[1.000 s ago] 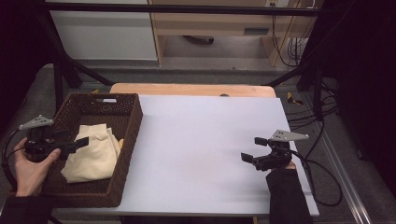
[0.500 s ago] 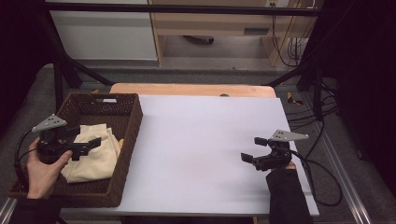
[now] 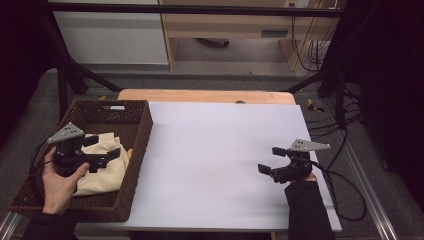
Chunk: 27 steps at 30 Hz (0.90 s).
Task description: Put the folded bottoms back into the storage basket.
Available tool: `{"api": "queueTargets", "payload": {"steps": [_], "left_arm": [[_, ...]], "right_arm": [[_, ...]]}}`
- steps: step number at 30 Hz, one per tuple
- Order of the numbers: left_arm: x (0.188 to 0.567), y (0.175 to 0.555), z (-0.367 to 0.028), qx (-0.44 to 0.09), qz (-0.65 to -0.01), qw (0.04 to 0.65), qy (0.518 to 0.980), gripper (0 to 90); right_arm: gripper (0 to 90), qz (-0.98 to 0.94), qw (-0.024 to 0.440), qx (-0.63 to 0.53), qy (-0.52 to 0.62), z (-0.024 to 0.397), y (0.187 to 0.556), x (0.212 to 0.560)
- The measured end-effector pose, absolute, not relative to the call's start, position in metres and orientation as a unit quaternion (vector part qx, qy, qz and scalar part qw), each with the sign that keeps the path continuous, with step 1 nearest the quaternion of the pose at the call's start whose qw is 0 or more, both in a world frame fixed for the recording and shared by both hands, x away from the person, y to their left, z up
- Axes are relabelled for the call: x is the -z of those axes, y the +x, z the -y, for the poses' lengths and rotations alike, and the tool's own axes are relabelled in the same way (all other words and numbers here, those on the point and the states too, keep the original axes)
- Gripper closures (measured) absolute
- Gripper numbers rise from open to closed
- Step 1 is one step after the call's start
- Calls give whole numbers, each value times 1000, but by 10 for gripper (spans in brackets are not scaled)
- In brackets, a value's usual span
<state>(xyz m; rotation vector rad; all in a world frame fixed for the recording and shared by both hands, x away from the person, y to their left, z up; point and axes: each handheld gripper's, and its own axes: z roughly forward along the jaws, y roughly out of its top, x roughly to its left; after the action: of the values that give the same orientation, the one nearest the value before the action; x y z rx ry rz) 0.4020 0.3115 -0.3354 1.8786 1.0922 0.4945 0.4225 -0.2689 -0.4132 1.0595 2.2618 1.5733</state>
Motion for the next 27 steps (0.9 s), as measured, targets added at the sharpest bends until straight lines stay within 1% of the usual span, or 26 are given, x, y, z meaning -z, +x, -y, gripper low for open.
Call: {"api": "queueTargets", "payload": {"steps": [13, 27], "left_arm": [[348, 406, -274, -183, -412, 443, 775, 57], [369, 409, -256, -178, -407, 424, 789, 57]], "right_arm": [[35, -762, 94, -532, 357, 269, 422, 413], [35, -764, 91, -530, 355, 268, 423, 413]]}}
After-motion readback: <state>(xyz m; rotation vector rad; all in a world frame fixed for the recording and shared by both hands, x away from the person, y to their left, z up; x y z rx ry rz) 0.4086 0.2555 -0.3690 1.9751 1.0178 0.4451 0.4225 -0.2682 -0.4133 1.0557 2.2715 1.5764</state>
